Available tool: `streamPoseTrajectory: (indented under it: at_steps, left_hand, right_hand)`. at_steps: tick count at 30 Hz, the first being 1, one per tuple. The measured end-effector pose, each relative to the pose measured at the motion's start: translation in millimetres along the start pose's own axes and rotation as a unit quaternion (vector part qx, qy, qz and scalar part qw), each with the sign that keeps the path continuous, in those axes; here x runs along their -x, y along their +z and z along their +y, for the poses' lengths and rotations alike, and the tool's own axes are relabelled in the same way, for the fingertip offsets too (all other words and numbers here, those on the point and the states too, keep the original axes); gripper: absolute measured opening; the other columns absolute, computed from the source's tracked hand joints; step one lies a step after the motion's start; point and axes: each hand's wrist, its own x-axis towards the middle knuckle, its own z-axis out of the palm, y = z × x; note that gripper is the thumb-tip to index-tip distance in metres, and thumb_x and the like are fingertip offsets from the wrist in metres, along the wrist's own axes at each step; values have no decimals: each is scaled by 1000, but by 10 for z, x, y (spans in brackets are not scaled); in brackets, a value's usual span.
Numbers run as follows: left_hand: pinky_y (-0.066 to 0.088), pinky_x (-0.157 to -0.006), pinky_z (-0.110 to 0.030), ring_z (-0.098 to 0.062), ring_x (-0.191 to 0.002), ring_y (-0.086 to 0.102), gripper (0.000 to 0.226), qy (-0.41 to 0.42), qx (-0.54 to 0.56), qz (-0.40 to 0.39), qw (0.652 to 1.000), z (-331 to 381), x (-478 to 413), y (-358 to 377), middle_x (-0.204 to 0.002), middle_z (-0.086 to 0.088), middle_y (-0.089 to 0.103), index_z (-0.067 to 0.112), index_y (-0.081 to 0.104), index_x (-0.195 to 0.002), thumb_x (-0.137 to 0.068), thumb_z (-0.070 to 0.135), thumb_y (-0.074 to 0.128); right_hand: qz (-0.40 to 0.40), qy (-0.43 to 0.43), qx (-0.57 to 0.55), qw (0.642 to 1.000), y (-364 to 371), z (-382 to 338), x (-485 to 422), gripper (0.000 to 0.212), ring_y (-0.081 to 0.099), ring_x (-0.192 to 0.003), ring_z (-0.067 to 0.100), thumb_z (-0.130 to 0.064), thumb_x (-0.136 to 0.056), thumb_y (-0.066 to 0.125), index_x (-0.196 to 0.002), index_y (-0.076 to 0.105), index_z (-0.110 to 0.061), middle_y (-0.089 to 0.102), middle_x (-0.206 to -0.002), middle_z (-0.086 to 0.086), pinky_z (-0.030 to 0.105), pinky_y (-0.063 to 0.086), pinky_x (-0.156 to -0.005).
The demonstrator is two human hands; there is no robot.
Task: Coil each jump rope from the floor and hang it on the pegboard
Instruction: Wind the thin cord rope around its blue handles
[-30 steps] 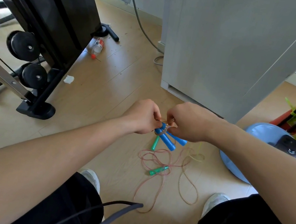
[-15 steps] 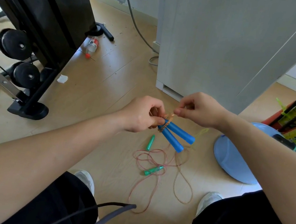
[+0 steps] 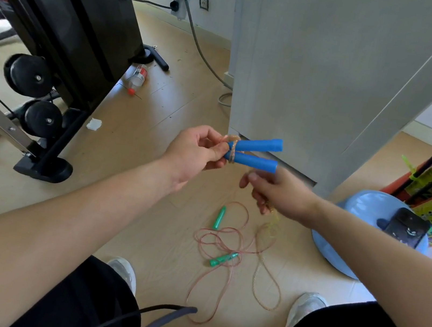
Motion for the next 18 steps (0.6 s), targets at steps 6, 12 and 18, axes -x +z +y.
streamPoseTrajectory:
  at_steps: [6,12,18]
  left_hand:
    - [59,-67,-30,-11,-55,64,8,51,-134,105,984,-95,-95,-14,-78,-4,68,5,59,-87,-94,3,63]
    - [52,-64,-30,-18,-67,66,18,150,-342,61,925,-178,-75,32,-67,7,65,21,57,-77,-87,11,69]
    - [56,-67,-34,-16,-67,65,25,167,-355,-52,918,-113,67,177,-71,4,67,25,59,-75,-85,7,75]
  right_hand:
    - [12,-54,203,978,241,-252,143,33,59,-53,11,-33,-104,39,-96,65,-15,58,-61,2,32,48,-63]
    - [70,-117,283,949,23,-419,156,36,38,-55,22,-35,-99,51,-74,62,-11,49,-58,6,33,31,-53]
    - [74,-108,235,963,-354,-345,117,16,50,-58,3,-38,-88,71,-74,70,-30,58,-58,-9,13,35,-52]
